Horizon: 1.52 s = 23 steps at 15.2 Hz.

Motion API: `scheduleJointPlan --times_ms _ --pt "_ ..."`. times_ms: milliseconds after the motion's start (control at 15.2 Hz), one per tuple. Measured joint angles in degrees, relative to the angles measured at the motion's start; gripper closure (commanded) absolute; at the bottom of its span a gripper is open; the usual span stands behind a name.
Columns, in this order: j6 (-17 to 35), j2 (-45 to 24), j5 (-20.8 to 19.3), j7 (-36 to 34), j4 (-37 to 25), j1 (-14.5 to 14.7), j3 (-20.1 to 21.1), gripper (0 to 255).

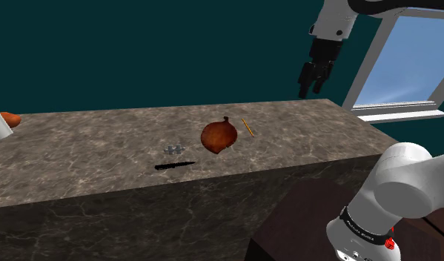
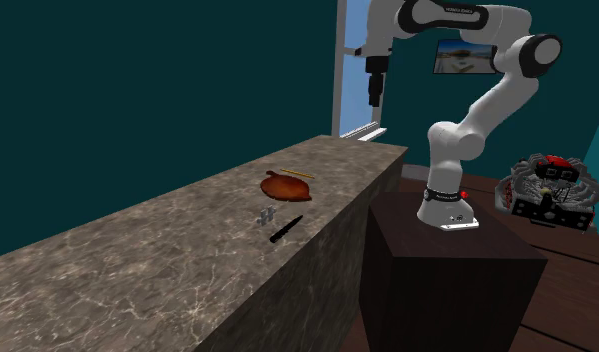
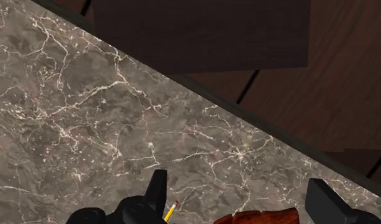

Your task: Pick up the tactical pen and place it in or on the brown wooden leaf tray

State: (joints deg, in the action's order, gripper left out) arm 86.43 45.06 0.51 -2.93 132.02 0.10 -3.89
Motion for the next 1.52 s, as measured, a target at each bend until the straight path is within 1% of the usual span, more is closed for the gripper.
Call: scheduleJointPlan --times_ms 66,198,462,990,1386,1518 --pt "0.0 0.0 0.0 0.0 0.0 0.0 0.0 0" --pt "1.54 -2.22 -0.18 1.43 -0.39 0.74 -0.12 0" --pt "6.71 -9.29 -0.13 5.0 -1.45 3.18 0.43 0" --pt "14.86 -24.79 -0.01 12.14 -7.18 7.78 2.4 0" --pt "18.89 -36.37 -0.42 16.85 -13.62 10.69 4.63 0" --pt "20.09 -41.09 -0.78 18.19 -16.78 11.62 5.52 0"
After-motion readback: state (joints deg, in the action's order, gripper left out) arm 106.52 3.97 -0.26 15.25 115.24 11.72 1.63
